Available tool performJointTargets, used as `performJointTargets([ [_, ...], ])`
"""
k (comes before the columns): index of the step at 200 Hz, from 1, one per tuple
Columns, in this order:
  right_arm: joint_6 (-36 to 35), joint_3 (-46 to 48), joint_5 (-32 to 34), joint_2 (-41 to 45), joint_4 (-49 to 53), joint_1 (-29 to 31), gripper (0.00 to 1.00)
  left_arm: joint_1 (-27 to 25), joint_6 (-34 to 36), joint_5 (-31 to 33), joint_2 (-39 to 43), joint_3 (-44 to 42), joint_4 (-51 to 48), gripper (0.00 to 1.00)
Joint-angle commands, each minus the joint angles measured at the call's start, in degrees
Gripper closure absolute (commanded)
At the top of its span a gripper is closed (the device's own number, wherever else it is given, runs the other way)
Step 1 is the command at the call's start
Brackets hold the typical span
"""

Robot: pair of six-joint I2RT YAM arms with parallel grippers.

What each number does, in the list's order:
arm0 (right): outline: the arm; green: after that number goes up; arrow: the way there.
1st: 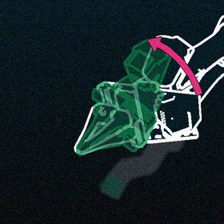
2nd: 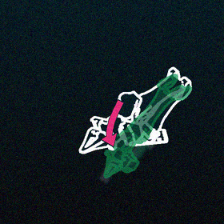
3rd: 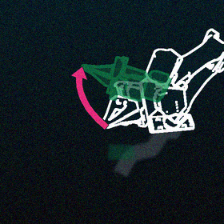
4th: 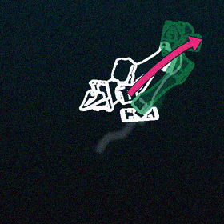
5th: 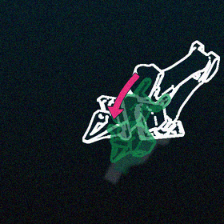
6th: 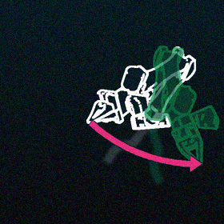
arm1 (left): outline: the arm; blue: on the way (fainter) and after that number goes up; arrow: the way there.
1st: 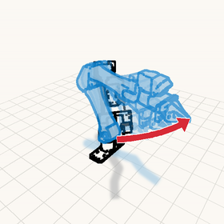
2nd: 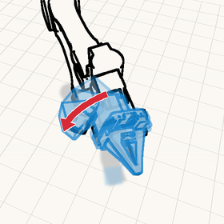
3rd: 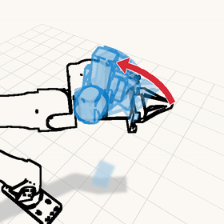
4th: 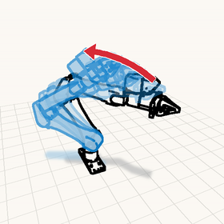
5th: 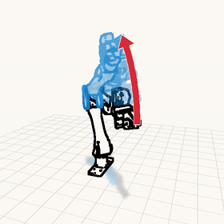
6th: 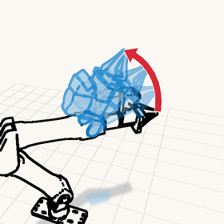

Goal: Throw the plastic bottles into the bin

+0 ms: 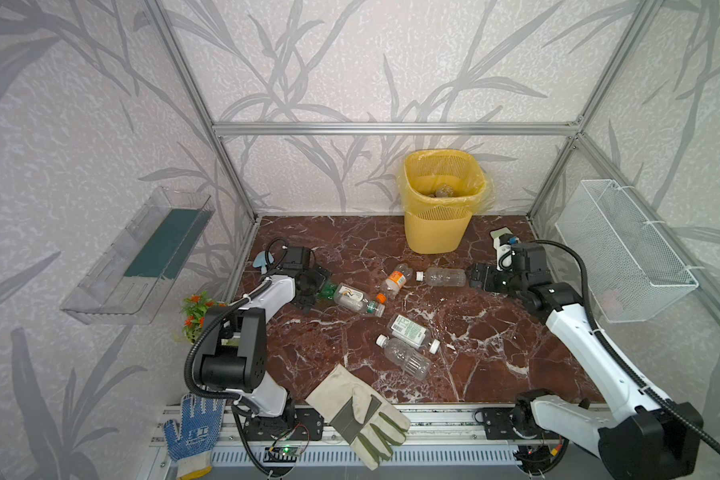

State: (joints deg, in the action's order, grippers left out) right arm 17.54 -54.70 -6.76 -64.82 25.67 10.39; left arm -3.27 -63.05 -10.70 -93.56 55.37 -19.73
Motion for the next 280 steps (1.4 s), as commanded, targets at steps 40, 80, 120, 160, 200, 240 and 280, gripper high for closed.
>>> performJointTargets([
  [40,0.7,-0.6,-1.5,-1.1,-2.3,-0.2,0.01,0.6,-2.2,0.8,-7.7,6.8,-2.8,0.02],
  [80,1.0,0.4,-1.2,-1.2,-2.4,-0.1,0.0,2.2,-0.1,-0.5,-10.7,6.4,-0.9,0.1],
  [120,1.4,1.3,-0.5,-1.3,-2.9,-0.2,0.0,3.4,1.7,-0.5,-9.8,4.2,0.5,0.28],
  [160,1.3,4.3,0.0,-3.3,-3.7,-0.4,0.01,5.0,5.0,0.0,-5.2,1.4,1.0,0.41],
  [200,1.8,7.0,-0.6,-5.4,-4.7,-0.4,0.02,8.3,9.0,1.2,3.0,-3.4,-0.4,0.44],
  [240,2.1,6.7,-1.8,-7.9,-5.5,-0.4,0.02,12.8,9.9,0.3,9.9,-11.1,0.9,0.45],
  [280,3.0,6.2,-3.7,-10.4,-7.2,-0.4,0.03,10.6,9.3,-5.7,11.0,-0.6,2.7,0.47],
])
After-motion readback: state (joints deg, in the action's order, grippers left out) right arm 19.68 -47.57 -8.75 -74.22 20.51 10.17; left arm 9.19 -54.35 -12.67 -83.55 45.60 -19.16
